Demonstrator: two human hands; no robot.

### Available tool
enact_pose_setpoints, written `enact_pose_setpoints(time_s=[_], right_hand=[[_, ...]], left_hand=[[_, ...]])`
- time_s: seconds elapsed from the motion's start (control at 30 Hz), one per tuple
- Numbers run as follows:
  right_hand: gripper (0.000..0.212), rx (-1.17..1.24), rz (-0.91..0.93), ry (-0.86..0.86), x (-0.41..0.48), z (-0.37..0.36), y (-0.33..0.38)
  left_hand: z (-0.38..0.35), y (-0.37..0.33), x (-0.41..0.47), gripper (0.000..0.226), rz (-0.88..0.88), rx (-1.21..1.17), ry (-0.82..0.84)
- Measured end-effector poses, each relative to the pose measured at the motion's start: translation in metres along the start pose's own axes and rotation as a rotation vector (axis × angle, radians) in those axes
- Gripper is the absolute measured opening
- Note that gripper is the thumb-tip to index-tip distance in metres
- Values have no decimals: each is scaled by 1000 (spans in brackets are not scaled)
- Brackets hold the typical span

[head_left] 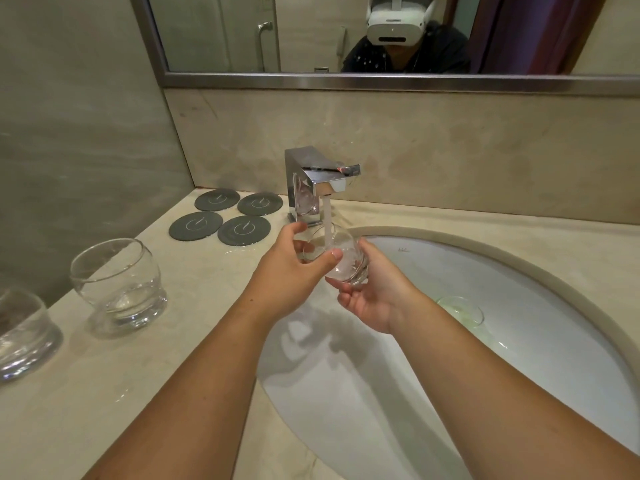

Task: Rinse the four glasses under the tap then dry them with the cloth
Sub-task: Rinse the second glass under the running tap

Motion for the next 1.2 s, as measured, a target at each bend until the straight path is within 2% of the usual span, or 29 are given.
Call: enact_pose_setpoints(time_s=[0.17,0.27,0.37,0.6,0.67,0.83,0.9,1.1,1.2], right_hand=[[56,-111,41,-70,-4,7,4],[70,-203,95,-73,-1,9,7],[80,-264,102,-58,1,9,7],[66,-274,122,-49,0,10,10],[56,-225,147,-46,1,9,14],[37,-92,180,-7,5,7,18],[30,-44,158,29,3,5,18],[39,-20,52,110,3,-2,9],[36,-16,63,116,3,-4,10]], left_hand=[[-2,6,1,88,45,-82,4],[-5,9,1,76,94,-153,17],[-5,9,1,73,113,-182,15],[-5,7,-1,69,125,-219,38],[-6,5,0,65,117,-263,55],[-6,0,0,83,28,-208,87],[-6,-4,-1,81,-17,-166,89],[-2,-11,-2,79,-79,-139,38],[-1,-14,-2,77,-94,-139,30]])
Point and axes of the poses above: each hand's wrist, its own x-axis towards the middle knuckle, its own z-axis out of the back of the hand, y = z × x, the point moved 6 cm from there along x, towards the middle knuckle, and after that the axes turned 1 degree about -y, right-handed, at the moved point
